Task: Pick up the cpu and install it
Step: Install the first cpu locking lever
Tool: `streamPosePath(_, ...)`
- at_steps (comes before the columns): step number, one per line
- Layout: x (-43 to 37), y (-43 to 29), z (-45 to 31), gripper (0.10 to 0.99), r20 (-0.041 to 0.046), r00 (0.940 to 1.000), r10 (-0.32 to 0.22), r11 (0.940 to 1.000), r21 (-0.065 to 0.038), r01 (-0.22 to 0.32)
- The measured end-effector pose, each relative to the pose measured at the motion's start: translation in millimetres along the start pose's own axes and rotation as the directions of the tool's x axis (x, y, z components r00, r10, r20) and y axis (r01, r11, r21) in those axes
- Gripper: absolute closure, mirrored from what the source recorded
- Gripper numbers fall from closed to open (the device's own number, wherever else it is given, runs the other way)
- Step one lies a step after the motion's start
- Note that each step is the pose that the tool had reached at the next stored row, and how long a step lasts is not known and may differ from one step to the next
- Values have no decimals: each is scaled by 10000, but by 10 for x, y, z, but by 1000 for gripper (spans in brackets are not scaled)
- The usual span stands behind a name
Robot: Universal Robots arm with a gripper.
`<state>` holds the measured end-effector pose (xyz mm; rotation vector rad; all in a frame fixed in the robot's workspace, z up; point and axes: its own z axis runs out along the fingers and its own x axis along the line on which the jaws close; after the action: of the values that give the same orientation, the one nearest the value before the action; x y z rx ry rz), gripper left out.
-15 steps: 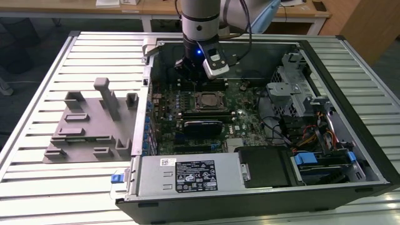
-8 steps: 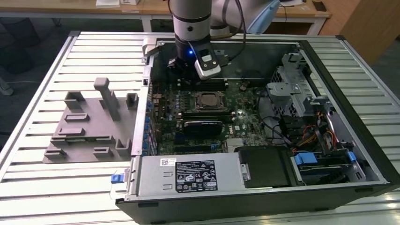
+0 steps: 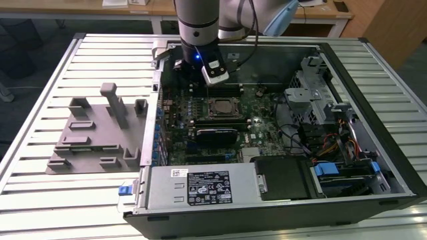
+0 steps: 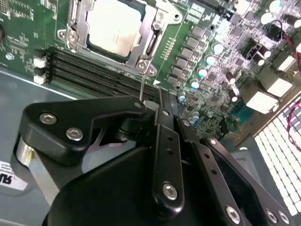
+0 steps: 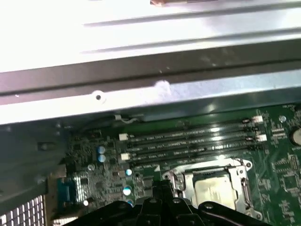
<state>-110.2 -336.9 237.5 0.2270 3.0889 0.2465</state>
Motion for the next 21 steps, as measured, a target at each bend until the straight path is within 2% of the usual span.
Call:
streamPosePath(4, 0, -1, 0, 980, -7, 10000, 0, 10000, -43, 0)
streamPosePath(10, 0, 0, 0, 980, -75, 10000, 20, 9987, -509, -23)
streamPosePath(12, 0, 0, 0, 980, -107, 9999, 24, 9974, -724, -32)
streamPosePath(16, -14, 2, 1, 980, -111, 9999, 25, 9971, -754, -34)
streamPosePath(21, -105, 15, 6, 980, -111, 9999, 26, 9971, -754, -34)
